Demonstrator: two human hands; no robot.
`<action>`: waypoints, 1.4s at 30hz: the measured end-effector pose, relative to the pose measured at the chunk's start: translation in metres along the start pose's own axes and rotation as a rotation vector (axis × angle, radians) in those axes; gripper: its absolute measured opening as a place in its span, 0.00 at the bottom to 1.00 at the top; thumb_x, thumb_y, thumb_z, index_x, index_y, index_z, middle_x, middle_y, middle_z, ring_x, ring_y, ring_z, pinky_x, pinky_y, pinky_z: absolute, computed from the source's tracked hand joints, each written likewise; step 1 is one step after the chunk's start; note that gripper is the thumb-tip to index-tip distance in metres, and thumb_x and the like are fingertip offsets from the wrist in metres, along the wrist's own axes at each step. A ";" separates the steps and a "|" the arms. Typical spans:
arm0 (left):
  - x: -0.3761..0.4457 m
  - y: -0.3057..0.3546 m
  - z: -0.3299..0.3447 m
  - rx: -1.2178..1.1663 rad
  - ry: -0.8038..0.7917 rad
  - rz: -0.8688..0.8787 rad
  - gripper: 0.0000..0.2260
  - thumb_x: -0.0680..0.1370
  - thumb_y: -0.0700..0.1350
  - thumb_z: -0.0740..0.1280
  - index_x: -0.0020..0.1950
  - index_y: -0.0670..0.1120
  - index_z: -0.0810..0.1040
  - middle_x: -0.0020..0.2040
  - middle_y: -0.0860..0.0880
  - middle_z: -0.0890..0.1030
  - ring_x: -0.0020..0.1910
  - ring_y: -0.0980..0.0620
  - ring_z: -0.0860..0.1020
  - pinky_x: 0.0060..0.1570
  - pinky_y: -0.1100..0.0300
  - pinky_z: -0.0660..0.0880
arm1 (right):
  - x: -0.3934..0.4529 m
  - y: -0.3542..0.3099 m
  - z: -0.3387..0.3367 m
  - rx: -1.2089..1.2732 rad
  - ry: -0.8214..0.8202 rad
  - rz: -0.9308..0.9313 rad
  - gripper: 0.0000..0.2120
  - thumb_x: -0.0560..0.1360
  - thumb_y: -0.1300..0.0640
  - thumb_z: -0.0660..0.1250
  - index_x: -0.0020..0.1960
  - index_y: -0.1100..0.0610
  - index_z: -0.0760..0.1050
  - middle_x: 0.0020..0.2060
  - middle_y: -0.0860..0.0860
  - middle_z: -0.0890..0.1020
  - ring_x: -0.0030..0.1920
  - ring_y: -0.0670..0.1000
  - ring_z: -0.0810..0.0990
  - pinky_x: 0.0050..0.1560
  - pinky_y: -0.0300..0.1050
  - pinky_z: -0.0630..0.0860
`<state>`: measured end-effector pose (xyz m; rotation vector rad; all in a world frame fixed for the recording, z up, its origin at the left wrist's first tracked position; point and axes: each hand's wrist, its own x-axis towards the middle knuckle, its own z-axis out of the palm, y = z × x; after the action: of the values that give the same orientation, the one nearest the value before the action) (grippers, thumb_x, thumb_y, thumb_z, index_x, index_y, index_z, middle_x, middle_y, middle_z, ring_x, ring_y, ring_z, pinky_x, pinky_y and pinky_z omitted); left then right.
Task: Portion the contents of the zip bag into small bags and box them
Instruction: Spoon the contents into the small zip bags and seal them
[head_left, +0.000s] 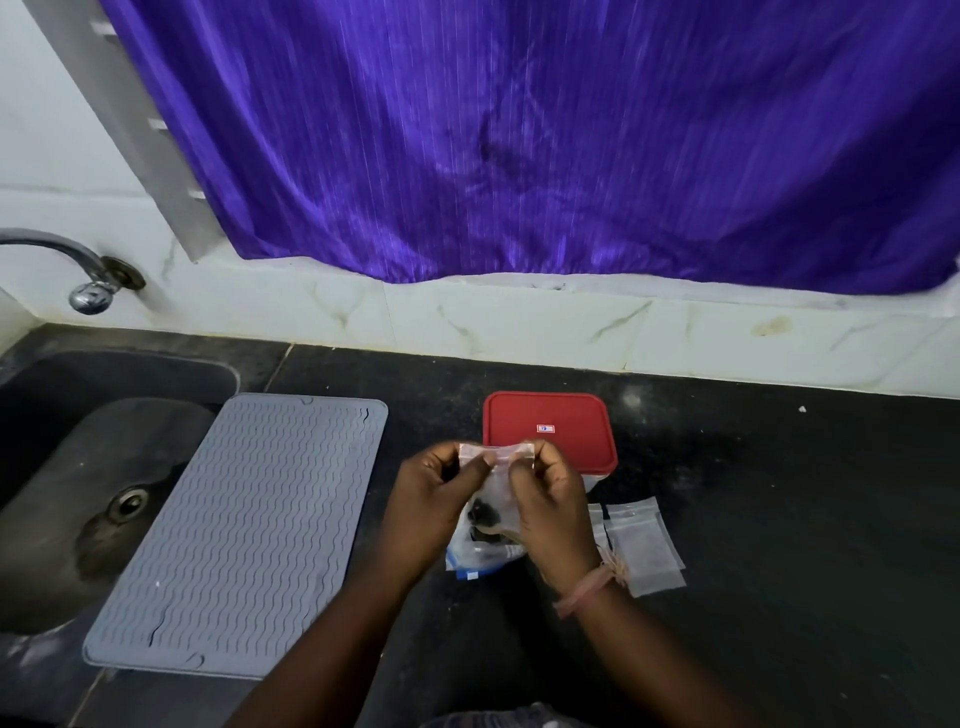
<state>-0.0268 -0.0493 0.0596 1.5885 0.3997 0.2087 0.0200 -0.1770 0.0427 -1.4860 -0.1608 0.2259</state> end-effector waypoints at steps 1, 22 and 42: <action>0.000 -0.001 0.002 0.025 -0.011 -0.003 0.05 0.81 0.41 0.70 0.50 0.42 0.86 0.42 0.43 0.87 0.44 0.41 0.86 0.46 0.49 0.82 | -0.001 0.001 0.000 -0.006 -0.005 -0.003 0.07 0.81 0.62 0.61 0.49 0.56 0.78 0.39 0.52 0.82 0.40 0.46 0.79 0.42 0.43 0.77; -0.017 -0.015 0.026 -0.005 -0.092 -0.112 0.04 0.77 0.42 0.74 0.47 0.42 0.88 0.42 0.40 0.87 0.37 0.47 0.83 0.41 0.56 0.80 | -0.028 0.021 -0.045 0.009 0.142 0.063 0.05 0.76 0.66 0.70 0.42 0.60 0.81 0.39 0.57 0.84 0.41 0.51 0.82 0.49 0.53 0.80; -0.053 -0.106 0.120 0.208 -0.075 -0.504 0.05 0.76 0.43 0.75 0.41 0.44 0.87 0.36 0.46 0.87 0.37 0.48 0.84 0.43 0.52 0.81 | -0.078 0.103 -0.140 -0.218 0.228 0.334 0.07 0.76 0.63 0.72 0.40 0.65 0.81 0.33 0.58 0.83 0.33 0.44 0.77 0.38 0.42 0.76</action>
<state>-0.0439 -0.1788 -0.0473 1.6376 0.7650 -0.2857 -0.0264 -0.3247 -0.0691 -1.7394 0.2564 0.3118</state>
